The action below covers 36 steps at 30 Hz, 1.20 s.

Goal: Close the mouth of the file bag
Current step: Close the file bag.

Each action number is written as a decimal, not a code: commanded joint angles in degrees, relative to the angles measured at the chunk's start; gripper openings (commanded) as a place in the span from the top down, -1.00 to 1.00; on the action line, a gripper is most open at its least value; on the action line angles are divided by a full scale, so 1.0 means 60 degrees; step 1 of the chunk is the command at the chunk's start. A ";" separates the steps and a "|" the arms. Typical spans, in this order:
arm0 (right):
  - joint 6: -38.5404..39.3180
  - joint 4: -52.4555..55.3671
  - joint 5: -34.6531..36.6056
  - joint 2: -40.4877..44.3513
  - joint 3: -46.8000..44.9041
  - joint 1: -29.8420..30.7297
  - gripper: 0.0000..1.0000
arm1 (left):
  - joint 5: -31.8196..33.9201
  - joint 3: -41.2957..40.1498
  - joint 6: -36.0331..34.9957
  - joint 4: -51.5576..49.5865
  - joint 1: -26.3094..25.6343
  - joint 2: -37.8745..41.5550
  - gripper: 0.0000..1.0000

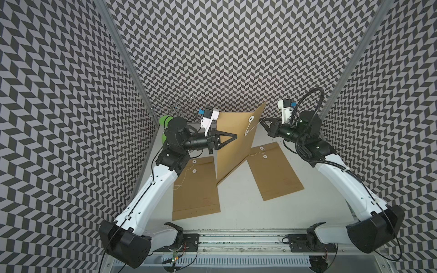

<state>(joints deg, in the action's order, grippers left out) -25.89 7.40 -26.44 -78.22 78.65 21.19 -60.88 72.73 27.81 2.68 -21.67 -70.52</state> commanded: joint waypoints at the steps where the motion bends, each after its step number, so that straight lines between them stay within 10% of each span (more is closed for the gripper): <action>1: 0.0215 0.0035 0.0362 0.0112 0.0358 -0.0005 1.00 | 0.0344 0.0064 -0.0464 -0.0499 0.0015 0.0161 1.00; 36: 0.1790 0.2507 0.4343 -0.0532 0.2184 0.1789 1.00 | 0.1684 0.0359 0.0783 -0.1632 0.0521 -0.0572 1.00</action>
<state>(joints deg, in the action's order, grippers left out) -16.47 24.36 -3.01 -81.58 89.95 31.44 -50.39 72.88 30.30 -6.33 -19.03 -73.52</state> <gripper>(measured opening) 0.047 0.054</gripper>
